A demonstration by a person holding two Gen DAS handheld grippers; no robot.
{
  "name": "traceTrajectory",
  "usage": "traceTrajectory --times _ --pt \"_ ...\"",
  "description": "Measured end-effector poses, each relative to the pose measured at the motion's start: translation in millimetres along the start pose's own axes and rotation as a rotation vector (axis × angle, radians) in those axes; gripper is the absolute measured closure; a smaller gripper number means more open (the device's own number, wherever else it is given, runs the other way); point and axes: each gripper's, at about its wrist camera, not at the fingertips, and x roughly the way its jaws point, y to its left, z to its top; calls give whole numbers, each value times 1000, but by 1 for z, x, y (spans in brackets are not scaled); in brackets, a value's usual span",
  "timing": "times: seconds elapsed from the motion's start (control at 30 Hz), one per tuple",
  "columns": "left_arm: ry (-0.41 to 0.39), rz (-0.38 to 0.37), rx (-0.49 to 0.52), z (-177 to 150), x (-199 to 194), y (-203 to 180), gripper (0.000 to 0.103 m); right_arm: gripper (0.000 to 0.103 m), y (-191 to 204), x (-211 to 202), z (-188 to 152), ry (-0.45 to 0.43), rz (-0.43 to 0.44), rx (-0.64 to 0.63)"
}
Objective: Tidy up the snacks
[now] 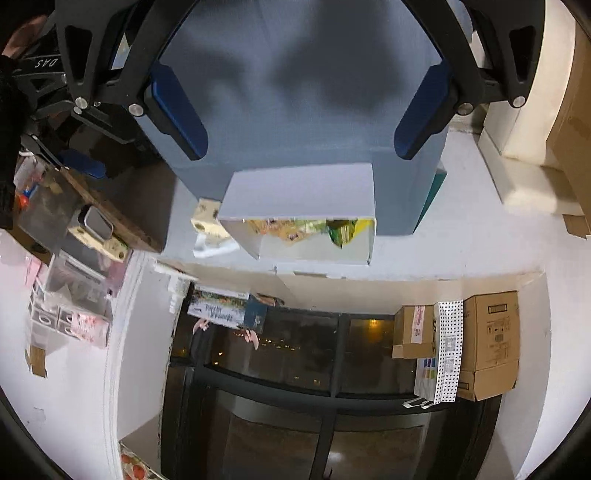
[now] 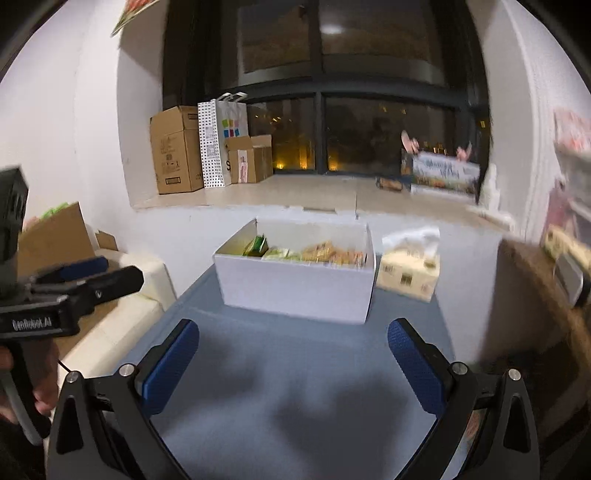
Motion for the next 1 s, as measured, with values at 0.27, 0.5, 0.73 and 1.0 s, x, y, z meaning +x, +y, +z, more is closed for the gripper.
traceTrajectory --times 0.27,0.5,0.73,1.0 --pt "18 -7 27 -13 -15 -9 0 0 -5 -18 -15 31 29 50" --pt "19 -11 24 -11 -13 -11 0 0 -4 -19 -15 38 48 67" --pt "26 -12 28 -11 -10 -12 0 0 -5 -19 -13 42 49 77" --pt "24 -9 22 -11 -10 -9 0 0 -3 -18 -12 49 40 72"
